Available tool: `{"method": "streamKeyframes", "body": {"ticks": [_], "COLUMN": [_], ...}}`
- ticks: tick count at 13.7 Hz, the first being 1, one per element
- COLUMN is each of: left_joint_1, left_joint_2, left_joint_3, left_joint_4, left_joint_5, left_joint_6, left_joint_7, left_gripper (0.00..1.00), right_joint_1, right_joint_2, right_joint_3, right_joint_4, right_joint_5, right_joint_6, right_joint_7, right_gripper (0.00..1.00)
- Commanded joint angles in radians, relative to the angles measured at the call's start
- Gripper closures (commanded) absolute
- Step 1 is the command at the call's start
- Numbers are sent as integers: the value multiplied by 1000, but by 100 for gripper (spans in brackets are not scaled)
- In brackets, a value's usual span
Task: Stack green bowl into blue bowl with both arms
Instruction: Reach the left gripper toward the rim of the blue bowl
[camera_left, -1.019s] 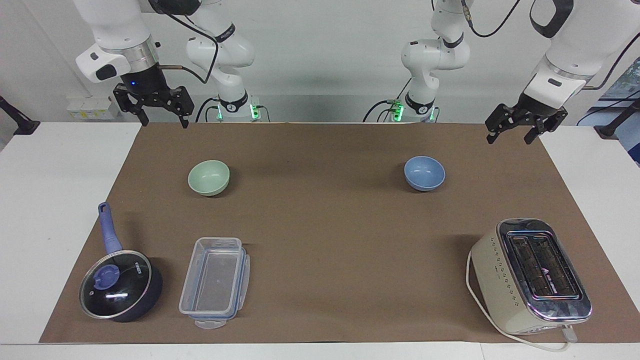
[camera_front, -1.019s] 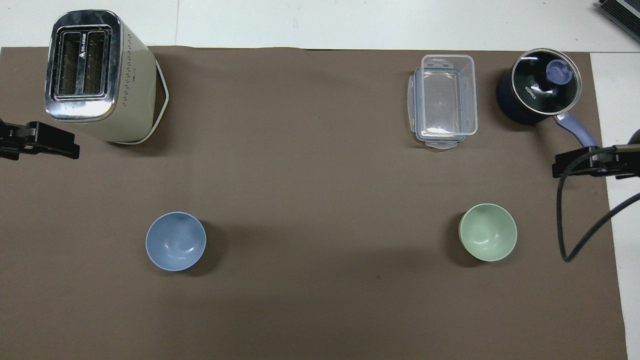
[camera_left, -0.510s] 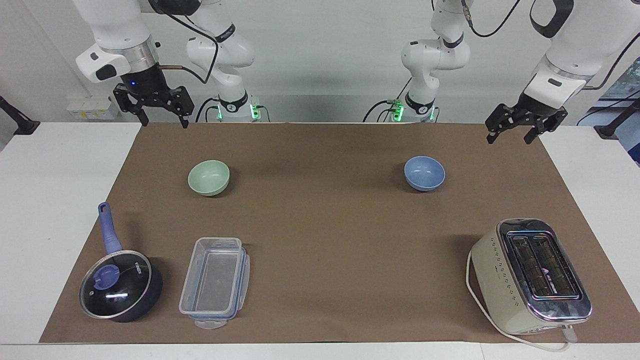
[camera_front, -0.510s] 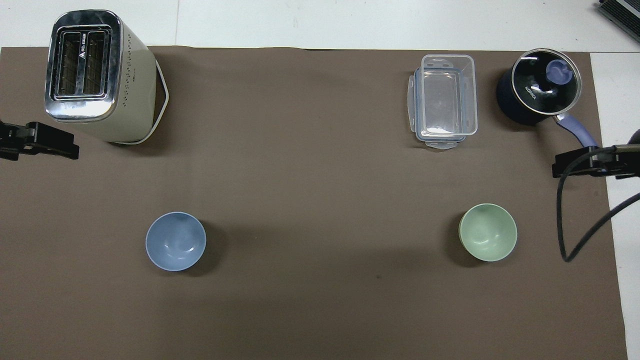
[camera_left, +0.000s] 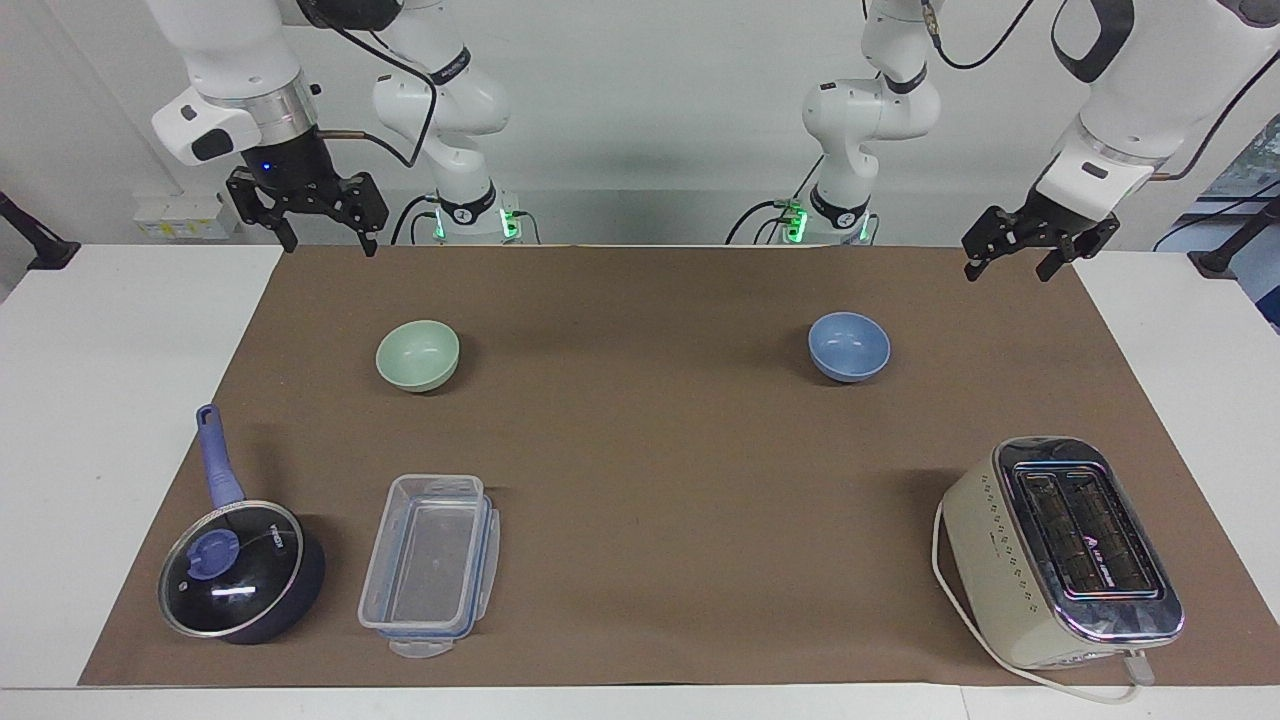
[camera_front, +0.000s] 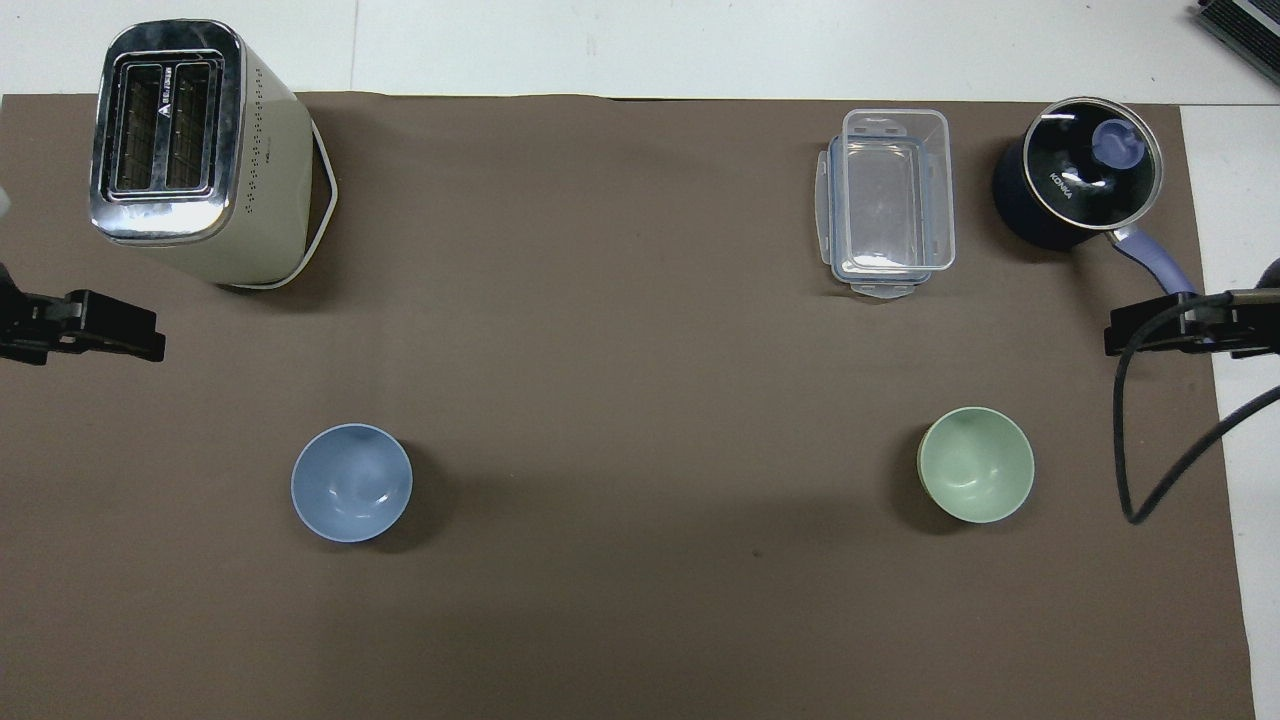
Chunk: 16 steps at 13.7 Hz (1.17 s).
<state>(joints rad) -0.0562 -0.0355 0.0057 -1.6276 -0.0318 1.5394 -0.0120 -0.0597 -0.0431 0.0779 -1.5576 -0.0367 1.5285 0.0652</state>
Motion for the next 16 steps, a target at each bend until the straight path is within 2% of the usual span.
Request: {"method": "streamKeyframes", "body": {"ticks": [1, 6, 16], "left_joint_1": [7, -8, -68], "left_joint_2": [-92, -125, -127], "left_joint_3": [3, 0, -4], "left_joint_4": [-161, -332, -595], "left_joint_5": [-14, -13, -16], "left_joint_6": [70, 211, 452], "left_joint_7": [3, -2, -16], "left_gripper": [0, 0, 0], "right_joint_1": [-12, -12, -12], "right_joint_2": [-17, -17, -17], "right_joint_3": [2, 2, 2], "right_joint_4": [-21, -21, -21], "right_joint_5": [23, 21, 21], "right_joint_6": [7, 7, 4], "right_joint_7": [7, 8, 8], "right_gripper": [0, 0, 0]}}
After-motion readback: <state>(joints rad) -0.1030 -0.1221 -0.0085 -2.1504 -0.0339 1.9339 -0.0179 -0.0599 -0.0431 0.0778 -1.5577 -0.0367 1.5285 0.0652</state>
